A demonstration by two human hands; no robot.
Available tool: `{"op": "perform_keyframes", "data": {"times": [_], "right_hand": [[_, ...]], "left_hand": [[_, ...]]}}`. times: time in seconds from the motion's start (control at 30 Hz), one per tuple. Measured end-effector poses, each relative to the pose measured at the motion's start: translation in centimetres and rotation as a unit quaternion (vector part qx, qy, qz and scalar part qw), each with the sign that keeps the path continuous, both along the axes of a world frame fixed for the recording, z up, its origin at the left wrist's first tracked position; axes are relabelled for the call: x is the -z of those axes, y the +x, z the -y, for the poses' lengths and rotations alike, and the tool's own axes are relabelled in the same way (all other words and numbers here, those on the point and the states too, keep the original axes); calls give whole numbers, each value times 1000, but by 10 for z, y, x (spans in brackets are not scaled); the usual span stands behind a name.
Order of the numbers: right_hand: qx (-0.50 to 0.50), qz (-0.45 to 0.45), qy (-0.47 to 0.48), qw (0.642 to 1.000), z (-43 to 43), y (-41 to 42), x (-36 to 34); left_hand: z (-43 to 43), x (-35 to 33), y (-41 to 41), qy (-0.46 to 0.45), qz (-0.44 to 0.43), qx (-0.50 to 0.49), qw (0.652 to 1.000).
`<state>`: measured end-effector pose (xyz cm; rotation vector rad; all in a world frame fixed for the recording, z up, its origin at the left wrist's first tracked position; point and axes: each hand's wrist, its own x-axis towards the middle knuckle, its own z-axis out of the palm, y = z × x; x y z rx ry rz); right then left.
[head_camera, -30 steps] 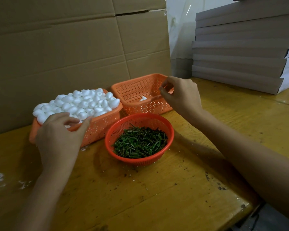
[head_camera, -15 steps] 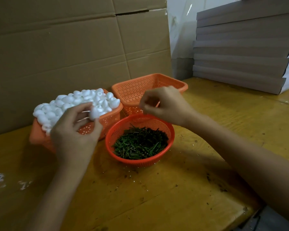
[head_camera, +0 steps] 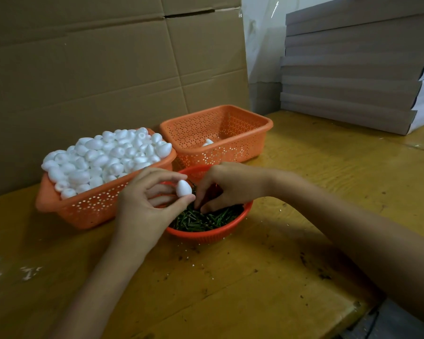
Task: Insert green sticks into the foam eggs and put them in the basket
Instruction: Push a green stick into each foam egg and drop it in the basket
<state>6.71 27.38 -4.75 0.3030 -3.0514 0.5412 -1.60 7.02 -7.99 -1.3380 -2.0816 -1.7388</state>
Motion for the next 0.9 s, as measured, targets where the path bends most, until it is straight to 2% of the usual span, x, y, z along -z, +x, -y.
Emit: {"op": "perform_keyframes", "data": {"times": [0.27, 0.9], "right_hand": [[-21, 18, -14, 1000, 2, 2, -2], [-5, 27, 9, 1000, 6, 3, -3]], "left_hand": [[0, -1, 0, 1, 63, 29, 998], [-1, 2, -3, -2, 69, 31, 997]]}}
